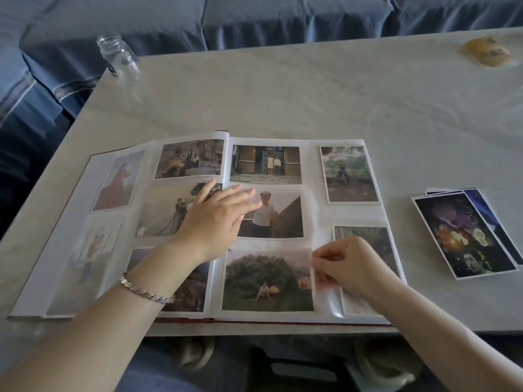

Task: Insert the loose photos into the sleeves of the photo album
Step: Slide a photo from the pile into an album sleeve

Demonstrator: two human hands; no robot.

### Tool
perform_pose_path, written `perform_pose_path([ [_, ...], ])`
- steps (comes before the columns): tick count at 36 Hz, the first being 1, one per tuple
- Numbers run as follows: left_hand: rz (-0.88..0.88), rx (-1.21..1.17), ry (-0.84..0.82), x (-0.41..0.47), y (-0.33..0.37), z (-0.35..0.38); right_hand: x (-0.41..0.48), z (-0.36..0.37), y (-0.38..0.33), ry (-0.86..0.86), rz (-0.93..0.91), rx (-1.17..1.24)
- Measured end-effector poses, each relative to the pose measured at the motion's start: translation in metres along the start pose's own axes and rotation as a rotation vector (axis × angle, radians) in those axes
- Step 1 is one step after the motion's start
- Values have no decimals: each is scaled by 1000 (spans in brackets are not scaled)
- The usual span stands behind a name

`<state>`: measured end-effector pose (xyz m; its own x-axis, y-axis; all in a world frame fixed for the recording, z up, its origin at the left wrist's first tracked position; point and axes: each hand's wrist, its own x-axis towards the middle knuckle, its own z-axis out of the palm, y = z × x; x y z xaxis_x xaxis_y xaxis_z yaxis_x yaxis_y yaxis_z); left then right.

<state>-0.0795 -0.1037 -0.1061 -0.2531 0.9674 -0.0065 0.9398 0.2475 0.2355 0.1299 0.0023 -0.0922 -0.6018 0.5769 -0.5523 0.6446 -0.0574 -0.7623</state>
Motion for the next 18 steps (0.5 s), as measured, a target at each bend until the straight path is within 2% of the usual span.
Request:
perform_pose_path([
  [6, 6, 3, 13, -1, 0, 1, 1, -5, -5, -132, 106, 140],
  [9, 8, 0, 20, -1, 0, 2, -2, -9, -9, -130, 219, 308],
  [11, 8, -8, 26, -1, 0, 2, -4, -8, -10, -104, 229, 364],
  [15, 12, -14, 37, -1, -1, 3, -7, 0, -1, 88, 55, 120],
  [18, 14, -10, 40, -2, -1, 4, -8, 5, 5, 170, -6, 72],
])
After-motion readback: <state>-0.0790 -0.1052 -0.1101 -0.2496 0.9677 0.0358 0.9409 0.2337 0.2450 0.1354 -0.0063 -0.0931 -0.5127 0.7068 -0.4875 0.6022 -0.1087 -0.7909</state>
